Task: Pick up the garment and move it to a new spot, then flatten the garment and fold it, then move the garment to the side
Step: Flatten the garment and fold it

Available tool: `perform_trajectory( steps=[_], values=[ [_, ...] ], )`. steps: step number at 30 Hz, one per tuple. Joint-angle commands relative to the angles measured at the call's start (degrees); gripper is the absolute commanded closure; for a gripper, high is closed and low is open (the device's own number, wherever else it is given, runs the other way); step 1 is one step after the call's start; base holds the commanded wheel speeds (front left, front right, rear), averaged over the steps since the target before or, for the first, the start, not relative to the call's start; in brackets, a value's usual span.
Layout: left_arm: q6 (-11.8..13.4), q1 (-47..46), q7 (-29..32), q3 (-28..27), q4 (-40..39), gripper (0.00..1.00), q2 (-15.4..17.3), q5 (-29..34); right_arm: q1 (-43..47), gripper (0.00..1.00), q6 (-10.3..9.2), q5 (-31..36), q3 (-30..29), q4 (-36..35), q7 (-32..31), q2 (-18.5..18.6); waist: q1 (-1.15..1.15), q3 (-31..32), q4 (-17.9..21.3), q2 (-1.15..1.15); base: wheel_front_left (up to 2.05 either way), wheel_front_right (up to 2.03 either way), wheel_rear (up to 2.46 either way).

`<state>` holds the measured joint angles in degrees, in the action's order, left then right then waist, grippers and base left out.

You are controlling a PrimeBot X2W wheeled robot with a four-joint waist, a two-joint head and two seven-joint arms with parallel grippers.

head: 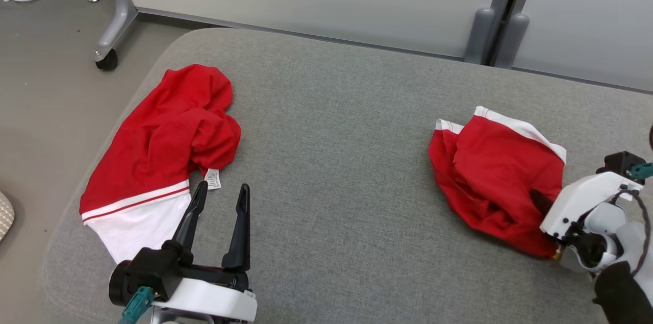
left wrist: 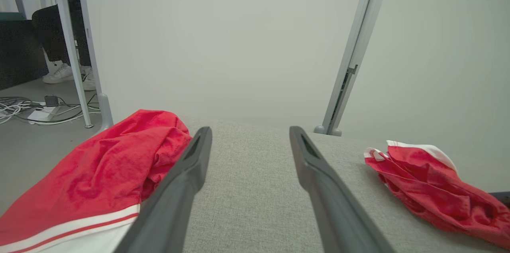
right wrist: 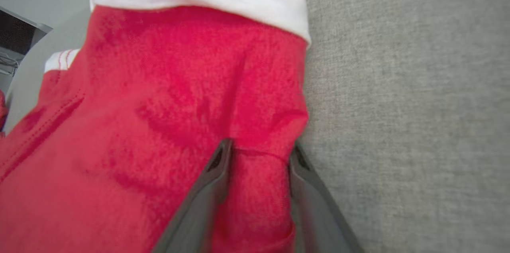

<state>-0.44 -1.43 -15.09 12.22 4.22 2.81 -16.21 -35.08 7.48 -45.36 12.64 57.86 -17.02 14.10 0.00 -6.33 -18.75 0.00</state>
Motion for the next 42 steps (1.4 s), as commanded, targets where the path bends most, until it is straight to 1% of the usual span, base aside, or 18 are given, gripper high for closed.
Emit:
perform_trajectory(
  steps=[1, 5, 9, 13, 17, 21, 24, 25, 28, 32, 33, 37, 40, 42],
  values=[
    [0.0, -0.9, -0.1, -0.2, 0.1, 0.00, 0.2, 0.3, 0.5, 1.00, 0.03, 0.1, 0.5, 0.0, 0.9, -0.9, 0.00, 0.2, 0.4, 0.00, 0.00, 0.00, 0.00],
    [-0.6, -0.7, -0.1, -0.5, 0.4, 0.00, 0.2, 1.1, -0.3, 1.00, 0.03, -0.1, 1.6, -2.3, 4.2, -0.6, 0.00, 1.0, 2.2, 0.00, 0.00, 0.00, 0.00],
    [-1.7, -0.6, -0.1, -0.5, 0.4, 0.00, 0.2, 2.0, -0.5, 1.00, 0.03, -0.2, 3.7, -4.6, 6.2, -0.3, 0.00, 2.2, 5.6, 0.00, 0.00, 0.00, 0.00],
    [-2.6, -1.2, -0.1, -0.1, 0.0, 0.00, 0.2, 2.8, -0.8, 1.00, 0.03, -0.1, 6.7, -6.8, 6.1, 0.8, 0.00, 2.7, 10.8, 0.00, 0.00, 0.00, 0.00],
    [-3.2, -2.0, -0.1, 1.1, 0.1, 0.00, 0.2, 3.1, -1.2, 1.00, 0.03, -0.6, 9.2, -8.5, 6.0, 2.0, 0.00, 2.3, 16.8, 0.00, 0.00, 0.00, 0.00],
    [-3.8, -3.5, -0.1, 2.2, 0.6, 0.00, 0.2, 3.3, -1.8, 1.00, 0.03, -1.4, 12.0, -10.8, 5.8, 2.6, 0.00, 1.2, 22.9, 0.00, 0.00, 0.00, 0.00],
    [-4.7, -5.4, -0.1, 3.9, 1.4, 0.00, 0.2, 3.8, -2.3, 1.00, 0.03, -2.2, 14.1, -12.5, 6.0, 4.0, 0.00, -0.2, 26.5, 0.00, 0.00, 0.00, 0.00],
    [-4.7, -5.4, -0.1, 3.9, 1.4, 0.00, 0.2, 3.8, -2.3, 1.00, 0.03, -2.2, 14.1, -12.5, 6.0, 4.0, 0.00, -0.2, 26.5, 0.00, 0.00, 0.00, 0.00],
    [-5.4, -7.3, -0.1, 5.4, 2.3, 0.00, 0.2, 4.6, -3.1, 1.00, 0.03, -3.4, 15.9, -13.9, 6.6, 5.1, 0.00, -2.2, 29.4, 0.00, 0.00, 0.00, 0.00],
    [-5.9, -10.0, -0.1, 7.2, 3.5, 0.00, 0.3, 5.4, -4.8, 1.00, 0.03, -5.0, 17.3, -14.8, 8.0, 7.1, 0.00, -5.0, 31.6, 0.00, 0.00, 0.00, 0.00],
    [-6.1, -11.4, -0.1, 8.0, 4.0, 0.00, 0.3, 5.9, -6.2, 1.00, 0.03, -5.5, 18.1, -15.4, 9.2, 8.6, 0.00, -6.6, 32.1, 0.00, 0.00, 0.00, 0.00],
    [-6.4, -14.1, -0.1, 9.3, 4.7, 0.00, 0.2, 6.9, -8.4, 1.00, 0.03, -6.3, 20.8, -16.2, 9.4, 12.6, 0.00, -10.0, 31.7, 0.00, 0.00, 0.00, 0.00],
    [-6.6, -15.8, -0.1, 9.9, 5.3, 0.00, 0.5, 7.3, -10.9, 1.00, 0.02, -6.3, 22.5, -16.5, 10.1, 16.7, 0.00, -12.8, 31.1, 0.00, 0.00, 0.00, 0.00],
    [-6.6, -17.0, -0.1, 10.2, 5.4, 0.00, 0.7, 7.8, -12.8, 1.00, 0.02, -5.2, 23.9, -16.3, 10.7, 19.6, 0.00, -14.9, 30.6, 0.00, 0.00, 0.00, 0.00]
  ],
)
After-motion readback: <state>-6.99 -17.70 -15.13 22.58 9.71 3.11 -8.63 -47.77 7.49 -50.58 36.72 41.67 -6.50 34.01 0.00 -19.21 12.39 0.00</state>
